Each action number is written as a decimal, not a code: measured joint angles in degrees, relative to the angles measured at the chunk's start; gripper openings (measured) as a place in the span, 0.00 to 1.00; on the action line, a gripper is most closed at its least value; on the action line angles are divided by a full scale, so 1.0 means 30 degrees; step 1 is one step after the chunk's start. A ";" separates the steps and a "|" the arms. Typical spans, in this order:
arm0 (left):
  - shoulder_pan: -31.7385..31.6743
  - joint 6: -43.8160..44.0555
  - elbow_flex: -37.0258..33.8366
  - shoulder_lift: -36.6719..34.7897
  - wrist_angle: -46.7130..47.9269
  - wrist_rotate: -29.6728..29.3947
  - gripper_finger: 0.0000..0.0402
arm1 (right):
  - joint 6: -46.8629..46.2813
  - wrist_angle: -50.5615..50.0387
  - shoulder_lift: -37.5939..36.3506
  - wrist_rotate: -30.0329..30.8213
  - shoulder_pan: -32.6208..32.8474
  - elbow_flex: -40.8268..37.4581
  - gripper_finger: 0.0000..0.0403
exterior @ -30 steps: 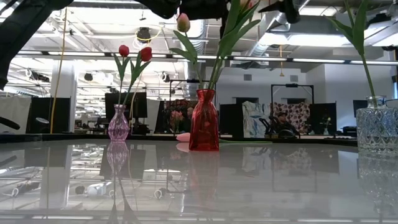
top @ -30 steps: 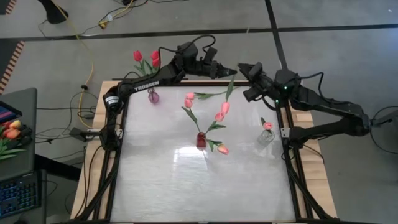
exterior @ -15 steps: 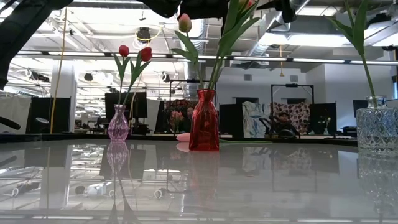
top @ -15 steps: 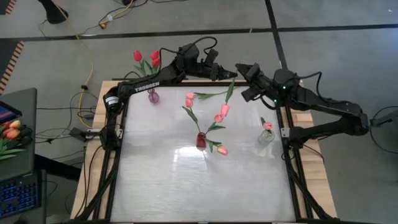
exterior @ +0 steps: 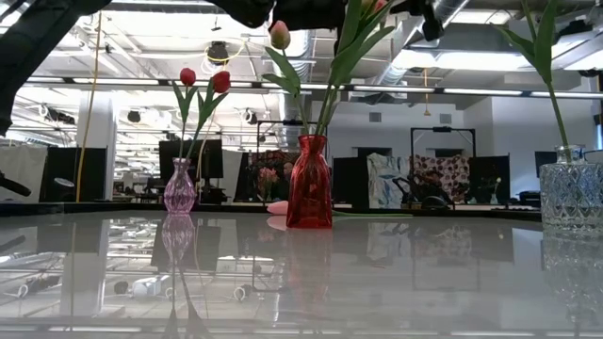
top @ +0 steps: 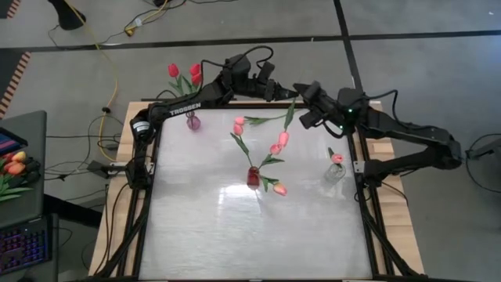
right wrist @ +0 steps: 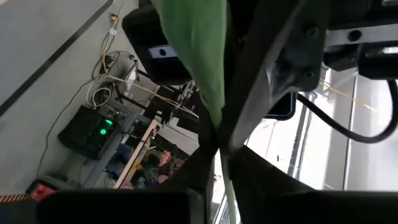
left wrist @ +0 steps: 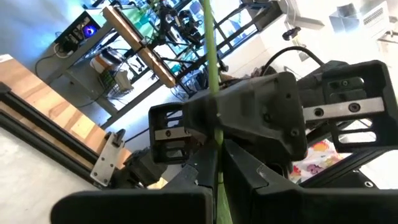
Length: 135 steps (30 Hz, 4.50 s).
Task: Sort flowers into vase by color
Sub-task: Put the bottom pink tulip into the transparent vase
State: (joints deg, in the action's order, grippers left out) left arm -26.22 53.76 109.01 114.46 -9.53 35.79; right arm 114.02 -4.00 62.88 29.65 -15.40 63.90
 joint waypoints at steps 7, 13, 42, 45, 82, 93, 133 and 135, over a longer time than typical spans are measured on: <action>-0.0036 -0.0163 0.0000 0.0021 -0.0058 -0.0191 0.04 | -0.0103 -0.0031 -0.0063 0.0222 0.0000 0.0000 0.09; -0.0486 -0.0283 0.0007 0.0020 -0.0332 -0.0687 0.21 | -0.0651 -0.0157 -0.0668 0.0371 0.0000 0.0000 0.07; -0.1849 0.0163 0.0015 0.0013 -0.2224 0.1692 0.55 | -3.8807 -1.3766 -0.9071 -0.2116 -0.3454 0.0000 0.07; -0.1849 -0.0154 0.0015 0.0013 -0.2224 0.1983 0.55 | -4.0500 -1.5683 -0.9475 -0.3725 -0.3076 0.0000 0.07; -0.1623 -0.0207 0.0000 -0.0002 -0.2122 0.2480 0.55 | -4.8085 -2.0070 -1.3116 -0.4428 0.1934 -0.3672 0.07; -0.1623 -0.0260 0.0000 -0.0009 -0.2093 0.2463 0.55 | -4.8042 -1.9955 -1.3109 -0.3854 0.1931 -0.3898 0.07; -0.1513 -0.0329 -0.0007 -0.0009 -0.2082 0.2873 0.53 | -4.9062 -1.9952 -1.3109 -0.2714 0.1931 -0.3898 0.07; -0.1513 -0.0328 -0.0007 -0.0009 -0.2094 0.2943 0.53 | -4.9103 -1.9951 -1.3109 -0.2703 0.1931 -0.3898 0.07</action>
State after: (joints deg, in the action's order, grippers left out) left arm -30.76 52.77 108.99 114.43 -15.82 44.62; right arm -33.29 -63.85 23.55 21.54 -9.61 52.21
